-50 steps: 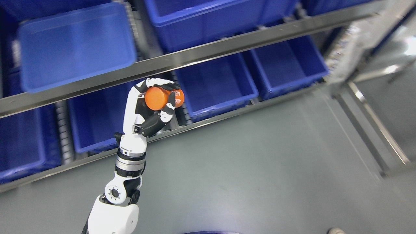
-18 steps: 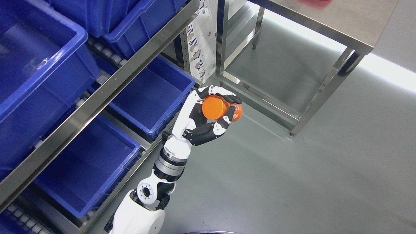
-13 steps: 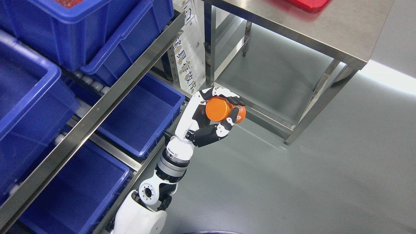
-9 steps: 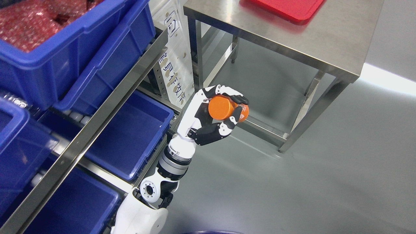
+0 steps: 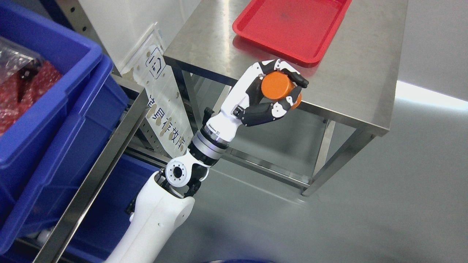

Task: Grab orange capacitor from left shelf to right desk
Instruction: 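Lower the capacitor with the left hand onto the red tray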

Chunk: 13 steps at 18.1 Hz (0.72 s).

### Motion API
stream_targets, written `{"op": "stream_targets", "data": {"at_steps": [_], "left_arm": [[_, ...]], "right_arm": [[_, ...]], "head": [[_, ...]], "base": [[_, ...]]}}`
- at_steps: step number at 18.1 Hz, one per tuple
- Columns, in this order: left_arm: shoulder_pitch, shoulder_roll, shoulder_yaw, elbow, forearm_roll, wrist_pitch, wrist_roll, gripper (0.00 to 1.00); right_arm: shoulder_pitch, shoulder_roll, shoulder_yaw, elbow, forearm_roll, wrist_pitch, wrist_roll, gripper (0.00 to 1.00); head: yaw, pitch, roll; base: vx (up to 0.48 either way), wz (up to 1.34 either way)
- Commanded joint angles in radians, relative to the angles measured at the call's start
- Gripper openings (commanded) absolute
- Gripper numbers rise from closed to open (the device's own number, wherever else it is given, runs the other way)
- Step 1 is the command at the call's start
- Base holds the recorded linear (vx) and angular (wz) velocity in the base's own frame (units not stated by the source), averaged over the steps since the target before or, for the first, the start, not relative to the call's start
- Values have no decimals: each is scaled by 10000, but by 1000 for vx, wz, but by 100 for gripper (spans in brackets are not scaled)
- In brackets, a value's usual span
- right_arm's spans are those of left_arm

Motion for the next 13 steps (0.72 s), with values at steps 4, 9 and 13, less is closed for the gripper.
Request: {"op": "stream_targets", "data": {"at_steps": [4,9,13], "left_arm": [[-3347,174,-486,2892,94,1111,274,2],[-4527,174,-1113,4928,63,1986,732,2],[-5282,174,-1345,6695,63,1986,887,3]], "right_arm": [[229,-176,-107,-174,61,-8,3,100],[230,-176,-107,-174,61,-8,3,100],[214,-176,-107,-174,61,-8,3,100]], "head": [[0,0,0],[0,0,0],[0,0,0]], "base": [[336,-183],[296,-151],[214,-89]]}}
